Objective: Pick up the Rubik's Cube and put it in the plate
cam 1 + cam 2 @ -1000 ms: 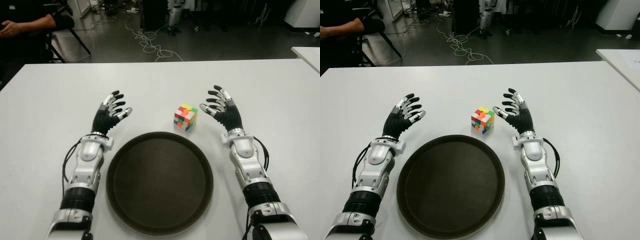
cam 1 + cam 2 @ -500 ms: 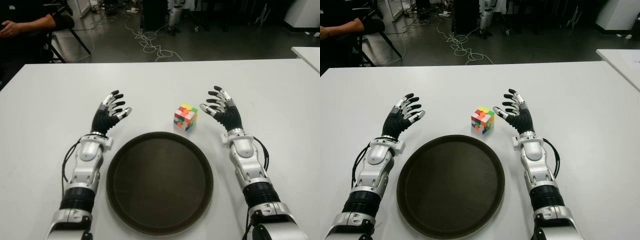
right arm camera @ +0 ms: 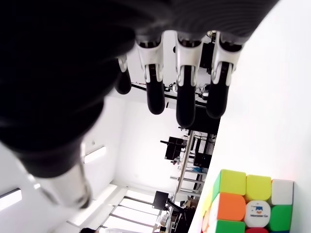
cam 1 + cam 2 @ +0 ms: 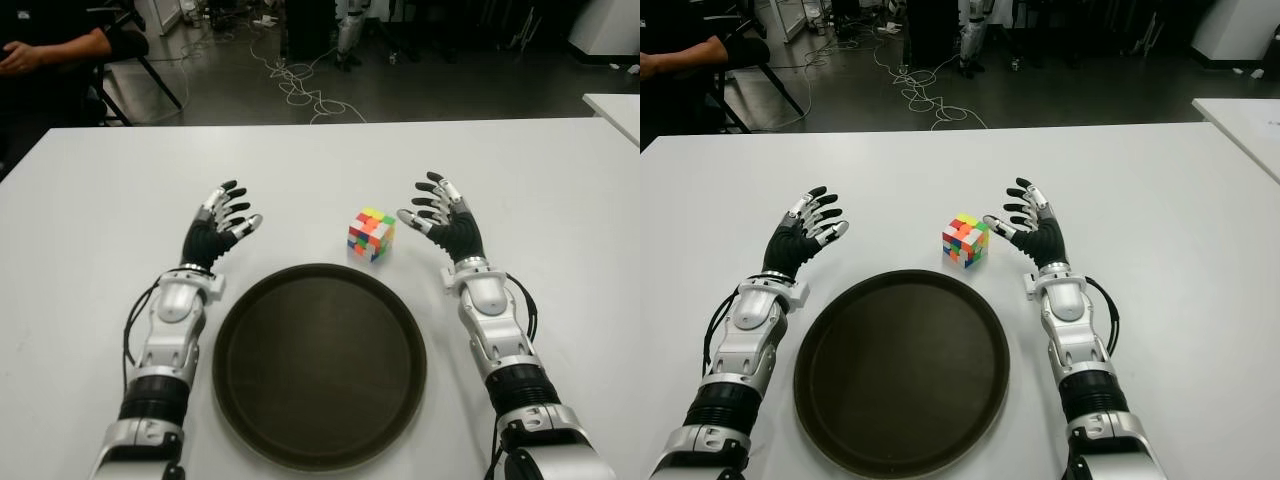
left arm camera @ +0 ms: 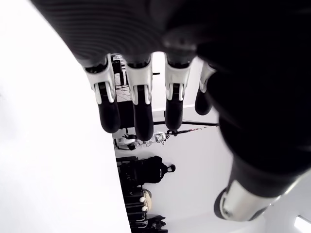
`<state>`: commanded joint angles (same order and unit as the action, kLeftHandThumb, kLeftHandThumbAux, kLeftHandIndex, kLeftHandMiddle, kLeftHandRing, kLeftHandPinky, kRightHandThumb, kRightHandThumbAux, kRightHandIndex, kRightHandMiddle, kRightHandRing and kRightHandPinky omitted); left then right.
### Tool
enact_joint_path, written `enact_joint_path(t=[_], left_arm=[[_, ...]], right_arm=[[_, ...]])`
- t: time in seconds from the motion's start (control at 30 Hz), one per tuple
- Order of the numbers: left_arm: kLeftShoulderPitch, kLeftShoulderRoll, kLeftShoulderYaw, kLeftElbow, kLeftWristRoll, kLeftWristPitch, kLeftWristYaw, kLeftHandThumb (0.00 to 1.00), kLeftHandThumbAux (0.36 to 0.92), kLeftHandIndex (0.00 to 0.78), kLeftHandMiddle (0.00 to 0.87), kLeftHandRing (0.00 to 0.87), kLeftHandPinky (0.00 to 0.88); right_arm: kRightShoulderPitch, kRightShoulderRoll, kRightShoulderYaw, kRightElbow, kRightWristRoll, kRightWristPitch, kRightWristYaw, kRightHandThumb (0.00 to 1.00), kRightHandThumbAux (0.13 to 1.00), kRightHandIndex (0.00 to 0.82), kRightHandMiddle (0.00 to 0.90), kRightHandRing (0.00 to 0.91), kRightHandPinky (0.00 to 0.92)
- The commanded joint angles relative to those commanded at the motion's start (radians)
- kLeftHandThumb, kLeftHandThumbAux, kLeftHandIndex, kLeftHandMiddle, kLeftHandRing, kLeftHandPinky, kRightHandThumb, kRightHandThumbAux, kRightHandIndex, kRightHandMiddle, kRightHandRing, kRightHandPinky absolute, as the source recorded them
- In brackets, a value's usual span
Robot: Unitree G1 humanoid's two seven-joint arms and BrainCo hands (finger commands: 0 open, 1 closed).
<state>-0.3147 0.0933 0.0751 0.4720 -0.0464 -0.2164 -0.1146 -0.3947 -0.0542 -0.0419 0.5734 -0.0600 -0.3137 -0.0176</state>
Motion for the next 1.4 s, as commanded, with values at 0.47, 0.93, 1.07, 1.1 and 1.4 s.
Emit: enact_joint_path(t=[0.47, 0.93, 1.07, 1.1, 1.4], left_arm=[[0.007, -0.002, -0.003, 0.000, 0.007, 0.004, 0.005, 0.139, 0.745, 0.089, 0.172, 0.185, 0.209], [0.006, 0.004, -0.008, -0.001, 0.012, 0.006, 0.001, 0.149, 0.756, 0.090, 0.166, 0.176, 0.193], [0.007, 0.004, -0.009, 0.002, 0.012, 0.002, -0.003, 0.156, 0.754, 0.090, 0.165, 0.175, 0.190], [0.008, 0.004, -0.009, 0.000, 0.012, 0.002, -0.004, 0.157, 0.754, 0.090, 0.165, 0.175, 0.188], [0.012, 0.004, -0.009, -0.014, 0.015, 0.006, -0.002, 0.148, 0.762, 0.089, 0.165, 0.173, 0.186]], right_arm=[[-0.069, -0.067, 0.040, -0.091, -0.146, -0.099, -0.083, 0.002, 0.703, 0.144, 0.230, 0.240, 0.235], [-0.253, -0.242, 0.217, 0.070, -0.429, -0.251, -0.082, 0.000, 0.728, 0.225, 0.252, 0.259, 0.248], [-0.296, -0.308, 0.301, 0.072, -0.559, -0.220, -0.061, 0.000, 0.660, 0.254, 0.250, 0.225, 0.148], [-0.309, -0.320, 0.324, 0.073, -0.593, -0.200, -0.051, 0.000, 0.642, 0.261, 0.248, 0.215, 0.123], [-0.362, -0.337, 0.430, 0.092, -0.711, -0.065, -0.002, 0.000, 0.582, 0.282, 0.231, 0.178, 0.075]])
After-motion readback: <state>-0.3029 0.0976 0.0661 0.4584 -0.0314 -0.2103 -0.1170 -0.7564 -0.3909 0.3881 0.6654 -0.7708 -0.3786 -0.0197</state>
